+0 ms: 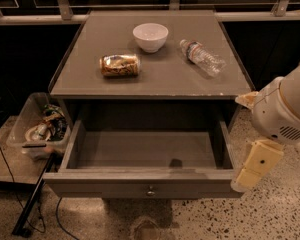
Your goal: Close top drawer
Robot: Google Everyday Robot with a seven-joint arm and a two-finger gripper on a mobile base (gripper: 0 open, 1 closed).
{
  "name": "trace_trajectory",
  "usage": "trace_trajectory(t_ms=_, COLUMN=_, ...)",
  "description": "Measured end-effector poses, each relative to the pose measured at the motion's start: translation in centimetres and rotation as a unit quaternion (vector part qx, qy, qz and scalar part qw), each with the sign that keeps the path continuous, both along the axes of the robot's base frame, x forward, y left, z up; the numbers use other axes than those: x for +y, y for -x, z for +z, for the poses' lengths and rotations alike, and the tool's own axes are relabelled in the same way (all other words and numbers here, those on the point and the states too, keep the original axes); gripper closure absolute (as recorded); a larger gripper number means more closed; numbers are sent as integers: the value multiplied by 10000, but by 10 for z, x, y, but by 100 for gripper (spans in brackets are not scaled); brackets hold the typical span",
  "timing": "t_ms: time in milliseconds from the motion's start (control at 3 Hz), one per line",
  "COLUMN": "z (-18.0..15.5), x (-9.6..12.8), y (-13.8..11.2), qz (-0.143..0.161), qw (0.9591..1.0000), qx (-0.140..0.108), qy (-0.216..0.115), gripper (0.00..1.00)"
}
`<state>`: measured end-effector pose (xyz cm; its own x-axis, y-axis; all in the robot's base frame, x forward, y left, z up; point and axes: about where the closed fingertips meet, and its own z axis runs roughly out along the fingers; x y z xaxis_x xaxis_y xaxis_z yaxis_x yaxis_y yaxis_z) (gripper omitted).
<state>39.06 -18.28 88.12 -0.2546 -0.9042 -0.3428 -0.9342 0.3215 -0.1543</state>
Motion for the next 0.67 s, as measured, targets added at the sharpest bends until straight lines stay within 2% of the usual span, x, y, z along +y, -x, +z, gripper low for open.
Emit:
trace_trajectory(t_ms=333, z=0, x=0, y=0, qz=0, qw=10000, qx=0, qy=0, gripper=0)
trace_trajectory(t_ms=667, z=-11, x=1, y=3, qz=-45, qw=9998, qx=142, qy=-114, gripper=0)
